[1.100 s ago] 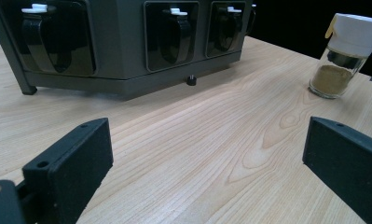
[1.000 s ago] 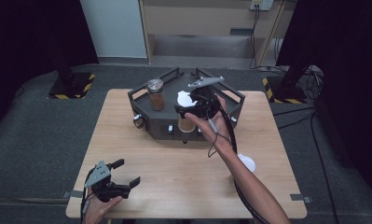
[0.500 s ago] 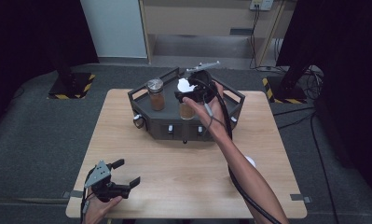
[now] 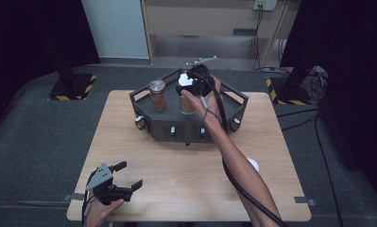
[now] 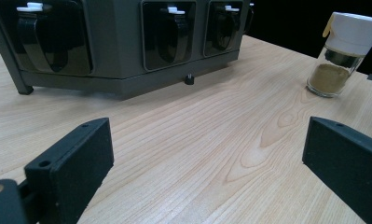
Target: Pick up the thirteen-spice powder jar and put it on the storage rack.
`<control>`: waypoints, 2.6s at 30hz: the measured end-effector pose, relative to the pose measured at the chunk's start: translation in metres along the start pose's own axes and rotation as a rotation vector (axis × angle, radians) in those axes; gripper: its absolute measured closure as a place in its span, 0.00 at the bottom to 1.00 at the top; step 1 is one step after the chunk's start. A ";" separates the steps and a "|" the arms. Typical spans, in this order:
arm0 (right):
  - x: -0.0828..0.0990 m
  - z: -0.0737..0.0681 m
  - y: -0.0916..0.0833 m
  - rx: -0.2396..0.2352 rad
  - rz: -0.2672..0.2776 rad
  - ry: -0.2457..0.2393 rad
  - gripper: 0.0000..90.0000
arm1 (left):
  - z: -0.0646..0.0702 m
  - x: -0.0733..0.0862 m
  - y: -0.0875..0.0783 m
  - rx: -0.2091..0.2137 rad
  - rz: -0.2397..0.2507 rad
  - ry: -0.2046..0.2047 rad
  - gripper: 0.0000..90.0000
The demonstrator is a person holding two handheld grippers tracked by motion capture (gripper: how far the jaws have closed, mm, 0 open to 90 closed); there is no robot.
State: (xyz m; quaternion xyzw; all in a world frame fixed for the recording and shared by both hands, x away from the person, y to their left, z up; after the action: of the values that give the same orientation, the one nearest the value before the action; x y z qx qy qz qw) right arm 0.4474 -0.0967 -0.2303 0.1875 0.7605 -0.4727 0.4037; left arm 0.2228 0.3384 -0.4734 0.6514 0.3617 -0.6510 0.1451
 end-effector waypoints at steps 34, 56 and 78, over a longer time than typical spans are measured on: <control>0.006 0.011 0.050 0.072 0.001 0.052 0.34 | -0.002 0.001 0.000 0.003 0.005 -0.001 0.01; 0.000 0.009 0.022 0.024 0.063 0.049 0.12 | -0.001 0.000 0.000 0.004 0.001 0.008 0.01; 0.008 0.037 -0.073 -0.069 0.122 -0.031 0.09 | -0.001 0.000 0.001 0.005 -0.005 0.013 0.01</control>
State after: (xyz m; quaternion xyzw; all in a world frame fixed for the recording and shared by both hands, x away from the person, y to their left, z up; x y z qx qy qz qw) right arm 0.4101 -0.1648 -0.2042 0.2120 0.7573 -0.4237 0.4496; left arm 0.2241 0.3380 -0.4734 0.6550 0.3628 -0.6480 0.1395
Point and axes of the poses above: each handheld gripper's, and its own axes: y roughly forward along the jaws, x roughly out of its underside, z roughly to its right, the point moved 3 cm from there along y, roughly forward along the jaws, and after that the axes turned 14 degrees about y, right-handed, at the moved point
